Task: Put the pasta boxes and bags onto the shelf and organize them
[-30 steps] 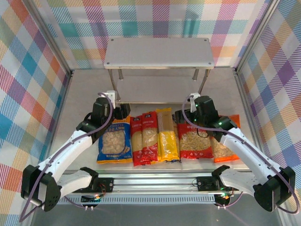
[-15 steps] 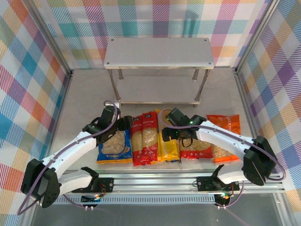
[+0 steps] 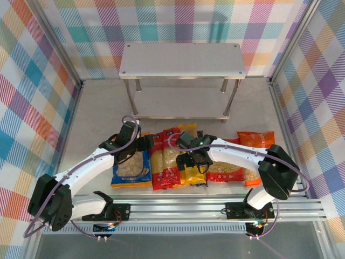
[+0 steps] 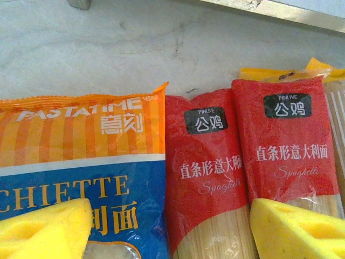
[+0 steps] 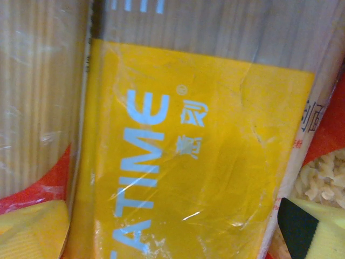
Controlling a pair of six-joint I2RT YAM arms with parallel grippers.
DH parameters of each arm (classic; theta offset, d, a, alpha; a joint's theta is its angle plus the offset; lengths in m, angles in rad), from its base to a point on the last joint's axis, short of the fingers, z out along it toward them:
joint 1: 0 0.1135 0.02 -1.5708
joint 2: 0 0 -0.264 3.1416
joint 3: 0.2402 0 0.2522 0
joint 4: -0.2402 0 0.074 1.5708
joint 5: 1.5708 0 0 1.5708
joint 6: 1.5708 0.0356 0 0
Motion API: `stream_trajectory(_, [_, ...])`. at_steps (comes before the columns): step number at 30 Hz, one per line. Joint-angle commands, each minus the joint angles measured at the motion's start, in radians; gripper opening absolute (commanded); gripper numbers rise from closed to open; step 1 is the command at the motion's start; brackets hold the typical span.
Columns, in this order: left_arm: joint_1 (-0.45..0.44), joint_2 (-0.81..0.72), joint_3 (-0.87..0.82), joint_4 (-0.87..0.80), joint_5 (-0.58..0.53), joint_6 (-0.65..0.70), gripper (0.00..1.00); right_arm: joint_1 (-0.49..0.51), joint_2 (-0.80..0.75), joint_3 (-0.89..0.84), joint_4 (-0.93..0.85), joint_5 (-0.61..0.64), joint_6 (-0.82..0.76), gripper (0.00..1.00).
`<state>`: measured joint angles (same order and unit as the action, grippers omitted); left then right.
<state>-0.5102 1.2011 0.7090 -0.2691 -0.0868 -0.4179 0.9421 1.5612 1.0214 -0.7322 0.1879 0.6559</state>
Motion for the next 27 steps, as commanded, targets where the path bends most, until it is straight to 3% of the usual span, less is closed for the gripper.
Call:
stream_trajectory(1, [-0.010,0.010,0.000,0.025,0.021,-0.013,0.77,0.003,0.025,0.014,-0.043,0.007,0.046,1.00])
stream_trajectory(10, [-0.010,0.018,0.001,0.028,0.020,-0.012,0.77,0.026,0.059,0.011,-0.036,-0.055,0.060,0.98])
stream_trajectory(14, [-0.010,0.026,0.003,0.034,0.022,-0.013,0.77,0.029,0.082,0.003,-0.043,-0.060,0.069,0.92])
stream_trajectory(19, [-0.010,0.032,0.002,0.038,0.026,-0.014,0.77,0.031,0.095,-0.003,-0.044,-0.073,0.076,0.78])
stream_trajectory(27, [-0.010,0.034,-0.005,0.046,0.026,-0.017,0.75,0.036,0.047,-0.008,-0.070,-0.053,0.086,0.43])
